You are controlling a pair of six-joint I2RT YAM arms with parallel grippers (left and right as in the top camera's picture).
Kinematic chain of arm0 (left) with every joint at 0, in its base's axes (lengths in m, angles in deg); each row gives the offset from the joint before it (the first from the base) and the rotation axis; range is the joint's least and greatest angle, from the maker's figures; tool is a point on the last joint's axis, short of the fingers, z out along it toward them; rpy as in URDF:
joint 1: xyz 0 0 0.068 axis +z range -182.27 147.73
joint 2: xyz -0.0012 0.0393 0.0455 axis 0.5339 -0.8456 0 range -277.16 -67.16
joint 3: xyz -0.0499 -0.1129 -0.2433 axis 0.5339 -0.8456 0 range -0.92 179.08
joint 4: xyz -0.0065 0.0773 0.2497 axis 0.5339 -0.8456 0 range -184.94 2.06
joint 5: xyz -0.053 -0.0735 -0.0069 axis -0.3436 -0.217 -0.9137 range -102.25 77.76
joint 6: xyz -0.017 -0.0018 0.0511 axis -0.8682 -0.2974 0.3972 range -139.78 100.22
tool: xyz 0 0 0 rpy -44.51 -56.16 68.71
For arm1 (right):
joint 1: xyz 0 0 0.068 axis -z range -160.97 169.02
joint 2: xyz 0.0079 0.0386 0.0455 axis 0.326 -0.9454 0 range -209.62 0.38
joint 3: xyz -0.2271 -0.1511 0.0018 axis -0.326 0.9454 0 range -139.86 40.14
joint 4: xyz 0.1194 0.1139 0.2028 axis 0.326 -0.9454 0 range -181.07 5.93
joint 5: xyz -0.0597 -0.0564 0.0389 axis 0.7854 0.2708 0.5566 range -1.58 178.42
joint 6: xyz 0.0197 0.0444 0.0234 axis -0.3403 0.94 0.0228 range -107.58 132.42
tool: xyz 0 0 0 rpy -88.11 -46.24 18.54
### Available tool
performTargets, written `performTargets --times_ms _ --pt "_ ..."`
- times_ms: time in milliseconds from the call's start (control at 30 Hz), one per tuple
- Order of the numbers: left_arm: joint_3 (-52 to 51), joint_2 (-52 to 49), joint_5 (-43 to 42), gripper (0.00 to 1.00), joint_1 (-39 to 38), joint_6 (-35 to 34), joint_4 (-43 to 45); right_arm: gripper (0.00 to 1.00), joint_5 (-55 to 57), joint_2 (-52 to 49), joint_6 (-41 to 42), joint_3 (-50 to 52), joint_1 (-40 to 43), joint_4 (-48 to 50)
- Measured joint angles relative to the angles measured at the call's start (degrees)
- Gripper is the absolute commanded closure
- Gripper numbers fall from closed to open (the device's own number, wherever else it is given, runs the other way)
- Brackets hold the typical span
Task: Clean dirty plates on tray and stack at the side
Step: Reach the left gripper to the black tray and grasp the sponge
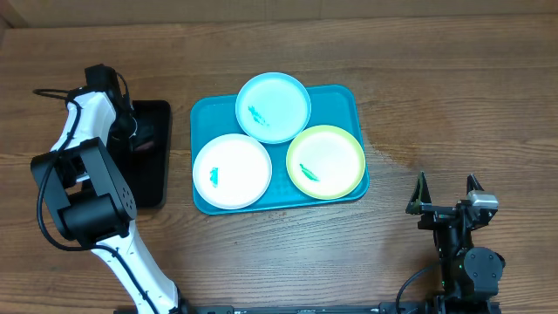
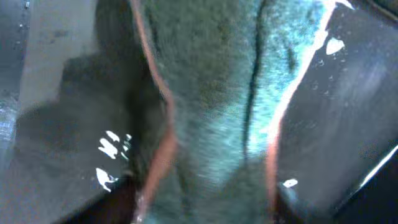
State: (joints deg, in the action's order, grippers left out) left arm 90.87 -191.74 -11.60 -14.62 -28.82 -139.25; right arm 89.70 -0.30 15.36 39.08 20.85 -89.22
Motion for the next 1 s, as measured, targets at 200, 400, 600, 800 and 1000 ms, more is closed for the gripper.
performTargets --times_ms 200,400,600,800,1000 --pt "0.00 0.00 -0.22 0.14 0.00 0.20 0.46 0.00 -0.02 0.00 -0.02 0.00 0.00 -0.02" --pt "0.04 -0.07 0.11 0.00 0.00 0.24 4.31 0.00 0.00 0.00 0.00 0.00 0.00 0.00" --pt "0.04 -0.33 1.77 0.00 0.00 0.22 10.16 0.00 0.02 0.00 -0.02 0.00 0.00 0.02" --pt "0.07 -0.33 1.81 0.26 0.00 0.22 15.34 0.00 0.00 0.00 -0.02 0.00 0.00 0.00" --pt "0.07 -0.33 1.75 0.96 0.00 0.20 16.70 0.00 0.00 0.00 0.00 0.00 0.00 0.00"
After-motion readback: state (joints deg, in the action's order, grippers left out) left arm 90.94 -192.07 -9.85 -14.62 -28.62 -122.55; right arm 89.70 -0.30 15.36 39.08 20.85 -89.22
